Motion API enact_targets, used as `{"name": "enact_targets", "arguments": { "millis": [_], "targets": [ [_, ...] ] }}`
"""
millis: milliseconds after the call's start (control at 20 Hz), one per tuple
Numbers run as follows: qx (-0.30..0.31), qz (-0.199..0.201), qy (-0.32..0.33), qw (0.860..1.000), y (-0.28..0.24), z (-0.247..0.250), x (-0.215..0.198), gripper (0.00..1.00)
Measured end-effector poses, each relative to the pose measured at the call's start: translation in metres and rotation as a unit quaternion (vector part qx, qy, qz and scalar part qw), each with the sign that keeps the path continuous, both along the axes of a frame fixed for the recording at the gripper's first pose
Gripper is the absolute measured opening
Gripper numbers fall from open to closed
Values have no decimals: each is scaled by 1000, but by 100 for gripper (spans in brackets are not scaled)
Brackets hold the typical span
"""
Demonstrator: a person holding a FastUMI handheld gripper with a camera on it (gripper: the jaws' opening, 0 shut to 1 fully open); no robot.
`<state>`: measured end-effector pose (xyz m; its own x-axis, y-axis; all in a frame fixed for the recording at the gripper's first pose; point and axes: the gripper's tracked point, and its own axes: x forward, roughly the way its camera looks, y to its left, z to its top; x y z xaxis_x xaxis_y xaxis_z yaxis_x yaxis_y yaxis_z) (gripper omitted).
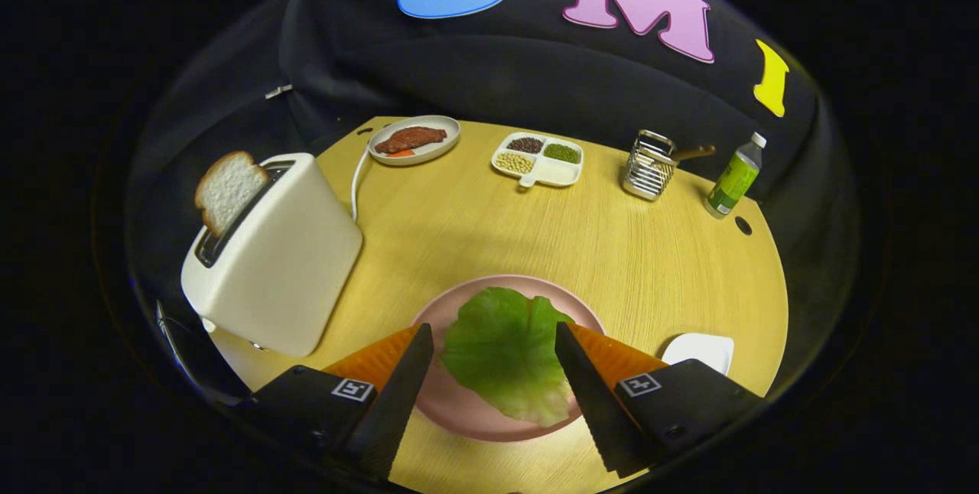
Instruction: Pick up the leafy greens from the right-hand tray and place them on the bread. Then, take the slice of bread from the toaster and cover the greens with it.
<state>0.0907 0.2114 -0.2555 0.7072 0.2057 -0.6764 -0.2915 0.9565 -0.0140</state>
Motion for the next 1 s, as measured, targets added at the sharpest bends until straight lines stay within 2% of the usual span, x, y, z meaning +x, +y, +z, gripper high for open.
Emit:
{"name": "enact_targets", "arguments": {
  "millis": [250, 600, 1000],
  "targets": [
    [18, 60, -52, 997, 51, 60, -3, 99],
    [59, 139, -107, 983, 140, 132, -9, 99],
    [75, 204, -93, 972, 232, 123, -27, 99]
  ]
}}
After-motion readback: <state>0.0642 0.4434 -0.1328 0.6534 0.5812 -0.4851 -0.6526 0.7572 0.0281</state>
